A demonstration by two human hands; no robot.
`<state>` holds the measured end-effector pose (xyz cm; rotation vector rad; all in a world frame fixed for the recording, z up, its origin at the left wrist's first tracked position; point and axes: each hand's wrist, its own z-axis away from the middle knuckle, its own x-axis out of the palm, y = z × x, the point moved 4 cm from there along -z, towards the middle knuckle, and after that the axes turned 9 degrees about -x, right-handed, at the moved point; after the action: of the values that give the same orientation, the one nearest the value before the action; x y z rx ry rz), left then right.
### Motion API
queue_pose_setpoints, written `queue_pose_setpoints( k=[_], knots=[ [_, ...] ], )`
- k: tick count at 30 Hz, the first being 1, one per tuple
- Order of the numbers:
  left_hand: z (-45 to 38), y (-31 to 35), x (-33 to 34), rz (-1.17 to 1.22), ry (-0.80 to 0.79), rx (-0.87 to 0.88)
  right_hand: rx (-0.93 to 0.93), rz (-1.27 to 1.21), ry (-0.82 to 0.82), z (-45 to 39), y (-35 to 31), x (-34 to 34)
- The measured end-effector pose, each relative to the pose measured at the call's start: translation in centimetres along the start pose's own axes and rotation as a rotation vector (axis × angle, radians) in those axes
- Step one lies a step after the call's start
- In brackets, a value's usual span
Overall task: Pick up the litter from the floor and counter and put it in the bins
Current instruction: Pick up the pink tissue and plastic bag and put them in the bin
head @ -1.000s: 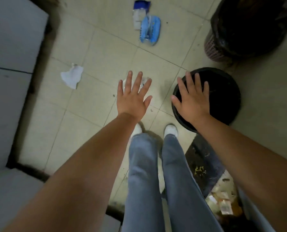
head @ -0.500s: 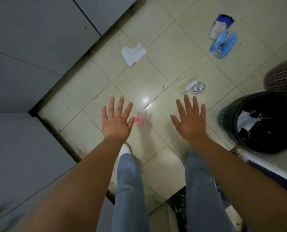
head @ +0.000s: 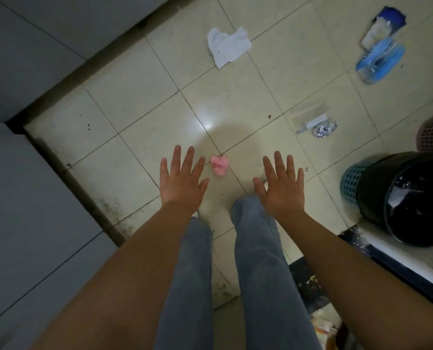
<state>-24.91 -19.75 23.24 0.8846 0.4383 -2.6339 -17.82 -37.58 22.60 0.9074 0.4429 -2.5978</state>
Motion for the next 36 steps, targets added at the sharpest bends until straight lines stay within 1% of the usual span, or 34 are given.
queue_pose_setpoints(
  k=[4,8,12,16,17,18,22,25,26,28,29,30,31,33,34,36],
  knots=[
    [-3.9,2.5,0.9,0.021,0.001,-0.009,-0.018,0.073,-0.04,-3.2,3.5,-0.4],
    [-9.9,5.7,3.8,-0.005,-0.031,0.004,-0.039,0.143,-0.018,-8.7,6.9,0.7],
    [-17.4,9.9,9.3,-0.037,-0.094,0.074,0.008,0.071,0.01,-15.3,9.6,5.2],
    [-23.4,12.7,15.9,-0.032,-0.273,0.086,0.079,-0.046,0.049,-20.9,11.1,11.0],
    [-24.6,13.3,17.2,-0.035,-0.291,0.097,0.093,-0.064,0.048,-21.9,11.5,12.3],
    [-25.6,13.7,18.1,-0.042,-0.291,0.111,0.107,-0.075,0.043,-22.6,12.1,13.4],
    [-27.5,14.2,19.7,-0.081,-0.213,0.153,0.153,-0.112,0.066,-24.1,14.3,16.3],
    [-28.6,14.2,20.4,-0.122,-0.235,0.138,0.189,-0.17,0.094,-24.6,15.3,17.1],
    [-29.1,14.2,20.3,-0.065,-0.271,0.087,0.194,-0.195,0.11,-24.8,15.5,17.2],
    [-29.7,14.9,20.0,0.094,-0.435,-0.001,0.196,-0.233,0.136,-25.3,15.9,17.4],
    [-29.8,15.1,19.8,0.168,-0.486,-0.032,0.199,-0.243,0.138,-25.5,16.0,17.5],
    [-30.1,15.0,19.6,0.211,-0.487,-0.054,0.205,-0.246,0.133,-25.7,16.1,17.7],
    [-29.9,15.2,19.1,0.214,-0.451,-0.012,0.213,-0.251,0.128,-25.8,16.2,17.7],
    [-29.0,15.6,17.8,0.231,-0.348,0.094,0.218,-0.264,0.133,-25.9,16.4,17.7],
    [-28.6,16.1,17.1,0.247,-0.269,0.116,0.218,-0.271,0.152,-26.0,16.7,17.5],
    [-28.7,18.5,15.3,0.169,-0.149,0.171,0.23,-0.31,0.222,-26.3,18.0,16.7]
  ],
)
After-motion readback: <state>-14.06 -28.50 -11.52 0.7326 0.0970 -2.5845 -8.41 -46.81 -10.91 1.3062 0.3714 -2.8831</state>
